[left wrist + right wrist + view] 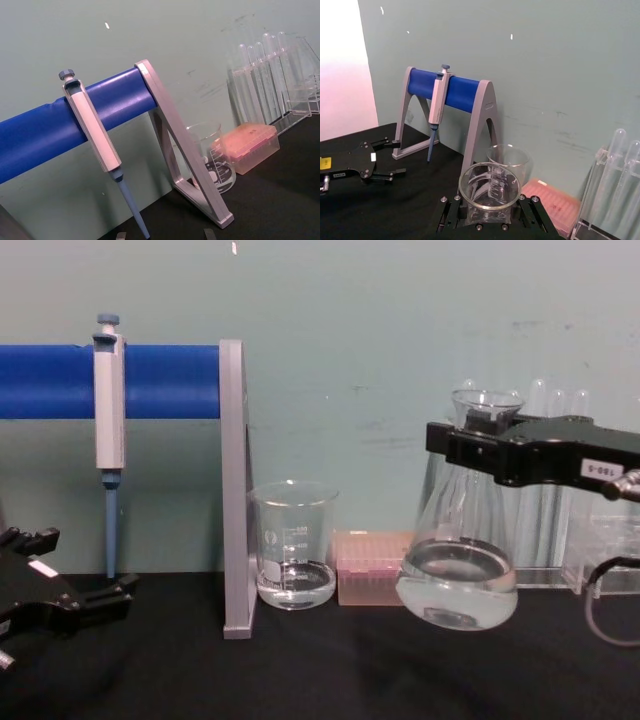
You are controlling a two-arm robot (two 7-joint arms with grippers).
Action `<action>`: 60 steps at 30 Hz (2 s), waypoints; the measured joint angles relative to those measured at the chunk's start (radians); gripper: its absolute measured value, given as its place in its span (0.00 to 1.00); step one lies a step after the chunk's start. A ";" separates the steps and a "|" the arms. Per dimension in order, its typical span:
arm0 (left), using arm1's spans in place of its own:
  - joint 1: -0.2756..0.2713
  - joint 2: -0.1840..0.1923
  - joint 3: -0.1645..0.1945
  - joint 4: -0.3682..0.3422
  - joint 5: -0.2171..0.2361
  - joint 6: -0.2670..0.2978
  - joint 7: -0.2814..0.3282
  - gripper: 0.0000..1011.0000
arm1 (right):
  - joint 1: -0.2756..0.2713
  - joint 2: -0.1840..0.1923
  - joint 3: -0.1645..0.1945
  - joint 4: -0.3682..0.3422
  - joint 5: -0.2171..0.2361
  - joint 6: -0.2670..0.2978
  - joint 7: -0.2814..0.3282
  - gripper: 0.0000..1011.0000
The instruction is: Grasp the erlenmeyer flask with one hand, shake it three times, then place it back.
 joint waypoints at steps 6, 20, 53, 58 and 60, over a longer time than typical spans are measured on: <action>0.000 0.000 0.000 0.000 0.000 0.000 0.000 0.99 | -0.004 0.005 -0.005 -0.007 0.002 -0.005 0.014 0.44; 0.000 0.000 0.000 0.000 0.000 0.000 0.000 0.99 | 0.000 0.055 -0.061 -0.024 0.059 -0.063 0.169 0.44; 0.000 0.000 0.000 0.000 0.000 0.000 0.000 0.99 | 0.050 0.152 -0.195 -0.046 0.130 -0.118 0.338 0.44; 0.000 0.000 0.000 0.000 0.000 0.000 0.000 0.99 | 0.052 0.140 -0.195 -0.040 0.125 -0.118 0.285 0.44; 0.000 0.000 0.000 0.000 0.000 0.000 0.000 0.99 | 0.051 0.129 -0.187 -0.034 0.119 -0.115 0.251 0.44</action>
